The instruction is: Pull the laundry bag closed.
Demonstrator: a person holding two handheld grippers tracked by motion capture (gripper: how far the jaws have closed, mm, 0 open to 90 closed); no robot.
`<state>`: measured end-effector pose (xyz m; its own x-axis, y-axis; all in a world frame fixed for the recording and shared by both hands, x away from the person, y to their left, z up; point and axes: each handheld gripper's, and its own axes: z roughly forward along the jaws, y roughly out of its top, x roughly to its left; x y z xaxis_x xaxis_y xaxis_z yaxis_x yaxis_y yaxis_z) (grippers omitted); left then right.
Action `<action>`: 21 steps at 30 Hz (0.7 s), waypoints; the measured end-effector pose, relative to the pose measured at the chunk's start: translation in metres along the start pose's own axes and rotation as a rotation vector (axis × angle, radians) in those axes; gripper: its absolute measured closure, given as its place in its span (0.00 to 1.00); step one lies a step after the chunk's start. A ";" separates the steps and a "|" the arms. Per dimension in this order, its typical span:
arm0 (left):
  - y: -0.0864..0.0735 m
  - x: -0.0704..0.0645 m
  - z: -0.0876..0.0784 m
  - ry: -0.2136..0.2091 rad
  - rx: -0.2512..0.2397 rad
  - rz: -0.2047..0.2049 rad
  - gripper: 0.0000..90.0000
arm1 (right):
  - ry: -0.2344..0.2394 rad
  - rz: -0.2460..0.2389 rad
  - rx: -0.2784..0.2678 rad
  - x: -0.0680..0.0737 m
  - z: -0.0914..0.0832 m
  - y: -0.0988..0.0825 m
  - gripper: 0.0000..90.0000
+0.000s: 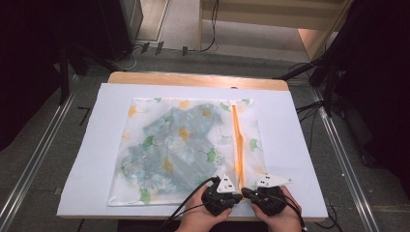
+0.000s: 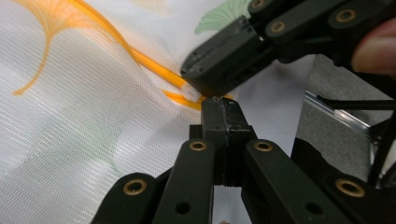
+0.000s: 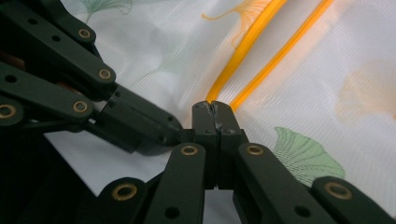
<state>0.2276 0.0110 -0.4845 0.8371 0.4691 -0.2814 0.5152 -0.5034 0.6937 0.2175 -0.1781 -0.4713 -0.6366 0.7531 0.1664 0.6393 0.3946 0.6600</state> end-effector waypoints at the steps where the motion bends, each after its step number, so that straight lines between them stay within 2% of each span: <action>1: 0.001 0.001 0.000 -0.006 0.007 -0.006 1.00 | -0.017 -0.015 0.001 0.001 0.001 0.002 1.00; 4: 0.001 -0.001 0.000 0.002 0.011 0.021 1.00 | -0.075 -0.050 -0.004 0.000 0.005 0.008 1.00; 6: 0.001 0.000 0.000 -0.013 0.012 0.008 1.00 | -0.074 -0.054 -0.001 -0.003 0.008 0.012 1.00; 9: 0.001 0.002 -0.001 -0.025 0.013 -0.001 1.00 | -0.096 -0.061 0.003 -0.014 0.015 0.024 1.00; 13: 0.000 0.001 -0.001 -0.013 0.006 0.013 1.00 | -0.093 -0.049 -0.009 -0.034 0.029 0.044 1.00; 19: -0.001 0.001 -0.001 -0.016 0.004 0.002 1.00 | -0.086 -0.002 -0.046 -0.071 0.052 0.073 1.00; 21: -0.001 0.001 -0.001 -0.021 0.003 0.004 1.00 | -0.091 0.001 -0.056 -0.080 0.059 0.081 1.00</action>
<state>0.2280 0.0129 -0.4848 0.8426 0.4522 -0.2927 0.5128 -0.5070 0.6928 0.3454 -0.1751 -0.4739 -0.5926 0.7991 0.1014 0.6129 0.3656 0.7005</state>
